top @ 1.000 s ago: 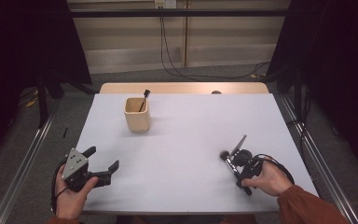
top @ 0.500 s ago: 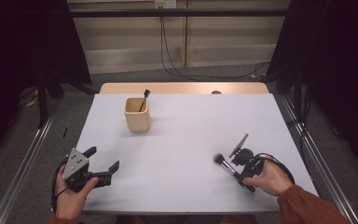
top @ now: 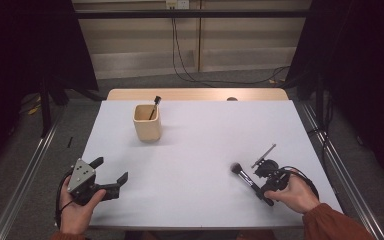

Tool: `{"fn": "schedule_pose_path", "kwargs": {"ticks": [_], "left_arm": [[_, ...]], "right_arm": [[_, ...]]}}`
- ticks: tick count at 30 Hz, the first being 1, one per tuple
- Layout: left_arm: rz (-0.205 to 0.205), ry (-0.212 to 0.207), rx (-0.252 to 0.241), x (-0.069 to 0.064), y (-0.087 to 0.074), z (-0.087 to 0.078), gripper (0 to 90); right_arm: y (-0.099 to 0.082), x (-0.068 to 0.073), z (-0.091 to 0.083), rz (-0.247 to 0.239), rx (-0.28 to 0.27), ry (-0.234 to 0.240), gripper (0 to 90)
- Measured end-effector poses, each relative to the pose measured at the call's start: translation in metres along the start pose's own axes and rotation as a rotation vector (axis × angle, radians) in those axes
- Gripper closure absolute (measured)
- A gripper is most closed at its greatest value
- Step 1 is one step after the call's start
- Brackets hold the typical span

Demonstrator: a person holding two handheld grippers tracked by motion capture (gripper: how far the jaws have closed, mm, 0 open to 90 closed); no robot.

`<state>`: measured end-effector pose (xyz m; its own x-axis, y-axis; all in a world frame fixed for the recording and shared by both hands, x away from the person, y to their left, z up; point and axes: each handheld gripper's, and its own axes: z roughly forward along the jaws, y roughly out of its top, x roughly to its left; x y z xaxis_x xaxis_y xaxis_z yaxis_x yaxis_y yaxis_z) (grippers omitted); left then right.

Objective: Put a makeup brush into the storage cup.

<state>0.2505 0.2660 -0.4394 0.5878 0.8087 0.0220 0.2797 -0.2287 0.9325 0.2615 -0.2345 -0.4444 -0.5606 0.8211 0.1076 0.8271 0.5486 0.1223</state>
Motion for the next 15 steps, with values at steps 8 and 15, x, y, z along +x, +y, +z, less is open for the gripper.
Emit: {"fn": "schedule_pose_path", "kwargs": {"ticks": [8,15], "left_arm": [[0.003,-0.001,0.0,0.0002,-0.0001,-0.0003,4.2],[0.0,-0.001,-0.003,0.0001,0.0,-0.0003,4.2]], "right_arm": [[-0.0033,-0.0013,-0.0043,0.007,-0.052,0.008,76.3],[-0.0077,-0.0052,-0.0098,0.03,-0.131,0.025,76.3]]}}
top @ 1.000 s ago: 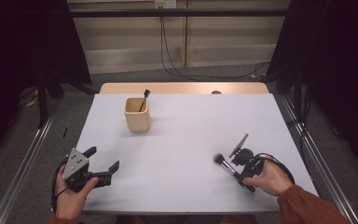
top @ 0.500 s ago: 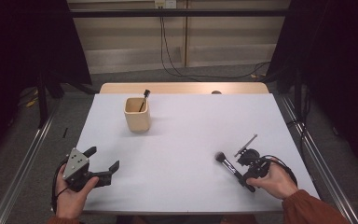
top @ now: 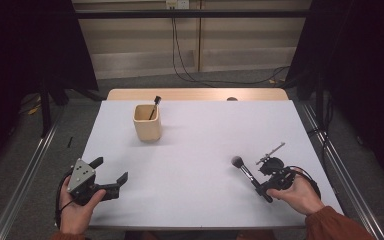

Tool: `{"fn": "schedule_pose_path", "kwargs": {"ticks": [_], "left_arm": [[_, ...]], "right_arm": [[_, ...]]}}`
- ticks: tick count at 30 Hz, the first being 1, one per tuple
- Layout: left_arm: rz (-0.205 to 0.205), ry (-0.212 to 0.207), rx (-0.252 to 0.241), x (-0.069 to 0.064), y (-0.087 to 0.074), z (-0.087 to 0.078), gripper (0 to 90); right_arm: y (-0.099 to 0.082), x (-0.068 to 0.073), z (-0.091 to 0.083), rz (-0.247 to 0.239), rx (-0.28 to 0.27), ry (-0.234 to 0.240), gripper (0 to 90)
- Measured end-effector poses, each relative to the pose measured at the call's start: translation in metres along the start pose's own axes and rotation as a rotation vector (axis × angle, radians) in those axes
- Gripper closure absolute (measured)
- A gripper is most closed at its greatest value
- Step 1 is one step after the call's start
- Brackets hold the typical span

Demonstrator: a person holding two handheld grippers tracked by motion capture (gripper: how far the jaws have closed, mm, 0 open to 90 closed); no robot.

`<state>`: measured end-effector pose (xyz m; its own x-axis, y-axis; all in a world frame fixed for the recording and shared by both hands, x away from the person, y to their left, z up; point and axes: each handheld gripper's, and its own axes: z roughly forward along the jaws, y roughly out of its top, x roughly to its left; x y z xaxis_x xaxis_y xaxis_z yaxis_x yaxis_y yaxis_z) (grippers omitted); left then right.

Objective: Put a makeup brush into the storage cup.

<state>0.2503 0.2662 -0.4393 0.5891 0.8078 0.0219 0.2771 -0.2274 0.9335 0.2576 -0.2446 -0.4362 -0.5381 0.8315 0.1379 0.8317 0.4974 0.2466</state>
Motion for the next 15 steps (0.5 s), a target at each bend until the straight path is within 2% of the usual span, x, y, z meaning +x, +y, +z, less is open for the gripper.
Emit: {"fn": "schedule_pose_path", "kwargs": {"ticks": [4,6,11,15], "left_arm": [[0.003,0.001,0.001,0.0,0.0,0.0,4.2],[0.004,0.002,0.003,0.0,0.0,0.0,4.2],[0.005,0.002,0.003,0.0,0.0,0.0,4.2],[0.006,0.002,0.002,0.0,0.0,-0.001,4.2]], "right_arm": [[-0.003,-0.003,-0.001,0.013,-0.051,0.002,76.3],[-0.006,-0.004,-0.002,0.008,-0.094,0.02,76.3],[-0.011,-0.005,-0.005,-0.004,-0.186,0.027,76.3],[-0.013,-0.006,-0.006,0.005,-0.269,0.044,76.2]]}}
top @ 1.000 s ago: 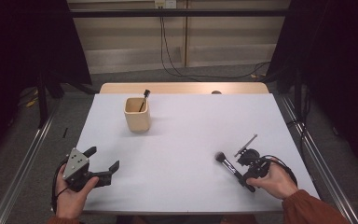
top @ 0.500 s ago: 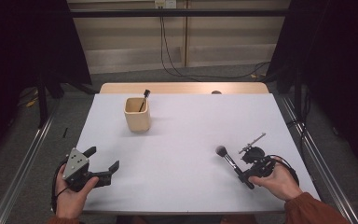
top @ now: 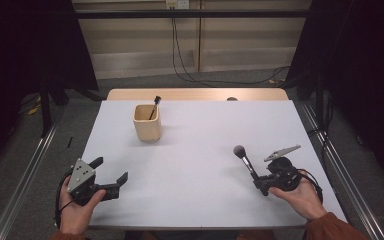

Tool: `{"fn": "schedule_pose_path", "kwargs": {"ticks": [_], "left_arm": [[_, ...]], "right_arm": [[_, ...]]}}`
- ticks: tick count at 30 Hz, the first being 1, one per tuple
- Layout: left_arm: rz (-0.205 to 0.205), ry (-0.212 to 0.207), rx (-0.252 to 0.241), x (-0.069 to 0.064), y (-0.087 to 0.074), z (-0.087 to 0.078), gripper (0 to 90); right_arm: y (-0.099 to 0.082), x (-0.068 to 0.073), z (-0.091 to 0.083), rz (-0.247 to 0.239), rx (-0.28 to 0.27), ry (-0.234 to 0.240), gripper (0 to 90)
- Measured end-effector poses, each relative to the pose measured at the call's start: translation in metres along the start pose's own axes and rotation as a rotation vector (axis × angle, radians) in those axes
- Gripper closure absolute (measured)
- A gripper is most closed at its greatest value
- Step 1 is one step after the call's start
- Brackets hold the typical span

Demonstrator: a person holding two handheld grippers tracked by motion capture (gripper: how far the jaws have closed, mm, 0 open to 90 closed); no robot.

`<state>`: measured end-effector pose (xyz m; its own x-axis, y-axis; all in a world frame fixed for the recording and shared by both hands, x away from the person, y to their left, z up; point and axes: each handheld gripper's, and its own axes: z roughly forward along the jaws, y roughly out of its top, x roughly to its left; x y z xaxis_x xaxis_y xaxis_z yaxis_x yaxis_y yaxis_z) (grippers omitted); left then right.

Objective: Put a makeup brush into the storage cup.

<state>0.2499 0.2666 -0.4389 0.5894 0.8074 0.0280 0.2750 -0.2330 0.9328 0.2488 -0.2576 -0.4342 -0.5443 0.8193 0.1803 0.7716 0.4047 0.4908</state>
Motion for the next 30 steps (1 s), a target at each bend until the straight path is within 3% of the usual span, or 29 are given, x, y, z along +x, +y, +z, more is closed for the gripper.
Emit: {"fn": "schedule_pose_path", "kwargs": {"ticks": [7,17,24,30], "left_arm": [[0.0,0.0,0.0,0.0,0.0,0.0,4.2],[-0.006,-0.004,-0.008,-0.001,0.0,-0.001,4.2],[-0.023,-0.014,-0.022,-0.002,0.001,-0.001,4.2],[-0.038,-0.029,-0.04,-0.005,0.003,-0.001,4.1]], "right_arm": [[-0.003,0.001,0.001,-0.024,-0.137,0.017,76.2],[-0.01,-0.002,0.0,0.004,-0.355,0.047,76.2],[-0.012,-0.003,-0.004,0.004,-0.481,0.088,76.2],[-0.009,0.001,-0.004,-0.027,-0.567,0.112,76.2]]}}
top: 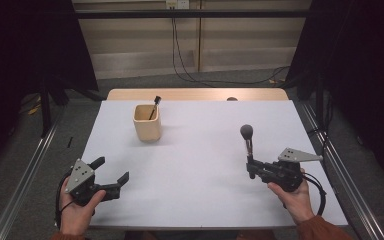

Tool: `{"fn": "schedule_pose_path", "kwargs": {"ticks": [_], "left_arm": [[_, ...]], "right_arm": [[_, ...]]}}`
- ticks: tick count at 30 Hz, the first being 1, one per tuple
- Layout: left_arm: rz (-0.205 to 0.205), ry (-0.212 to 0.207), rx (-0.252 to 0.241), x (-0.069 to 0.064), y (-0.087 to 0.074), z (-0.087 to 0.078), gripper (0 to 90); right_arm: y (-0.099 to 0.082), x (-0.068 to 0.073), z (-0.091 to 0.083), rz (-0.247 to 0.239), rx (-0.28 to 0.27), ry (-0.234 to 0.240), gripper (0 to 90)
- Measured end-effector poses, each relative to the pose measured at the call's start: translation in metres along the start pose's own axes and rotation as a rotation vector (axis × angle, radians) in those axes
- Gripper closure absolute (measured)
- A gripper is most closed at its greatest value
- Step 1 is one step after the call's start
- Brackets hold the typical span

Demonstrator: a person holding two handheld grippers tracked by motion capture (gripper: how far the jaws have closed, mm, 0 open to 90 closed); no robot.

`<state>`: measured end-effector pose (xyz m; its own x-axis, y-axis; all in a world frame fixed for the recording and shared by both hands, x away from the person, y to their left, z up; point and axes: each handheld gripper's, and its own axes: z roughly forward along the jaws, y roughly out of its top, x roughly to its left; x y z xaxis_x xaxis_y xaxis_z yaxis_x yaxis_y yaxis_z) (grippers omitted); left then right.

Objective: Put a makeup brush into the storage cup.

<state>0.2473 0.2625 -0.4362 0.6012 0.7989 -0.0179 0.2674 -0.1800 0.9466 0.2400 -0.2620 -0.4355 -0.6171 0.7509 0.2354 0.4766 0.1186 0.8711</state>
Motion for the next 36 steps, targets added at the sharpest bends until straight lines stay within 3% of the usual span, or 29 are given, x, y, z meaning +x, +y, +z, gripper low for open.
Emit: {"fn": "schedule_pose_path", "kwargs": {"ticks": [10,22,36], "left_arm": [[0.001,-0.039,-0.012,-0.01,0.006,0.005,3.8],[0.039,-0.116,-0.022,-0.032,0.018,0.021,3.6],[0.054,-0.214,-0.048,-0.06,0.04,0.053,3.1]], "right_arm": [[0.002,0.005,0.009,-0.02,-0.044,0.037,76.2],[0.012,0.026,0.033,-0.069,-0.043,0.117,76.1],[0.024,0.043,0.06,-0.103,-0.036,0.182,76.1]]}}
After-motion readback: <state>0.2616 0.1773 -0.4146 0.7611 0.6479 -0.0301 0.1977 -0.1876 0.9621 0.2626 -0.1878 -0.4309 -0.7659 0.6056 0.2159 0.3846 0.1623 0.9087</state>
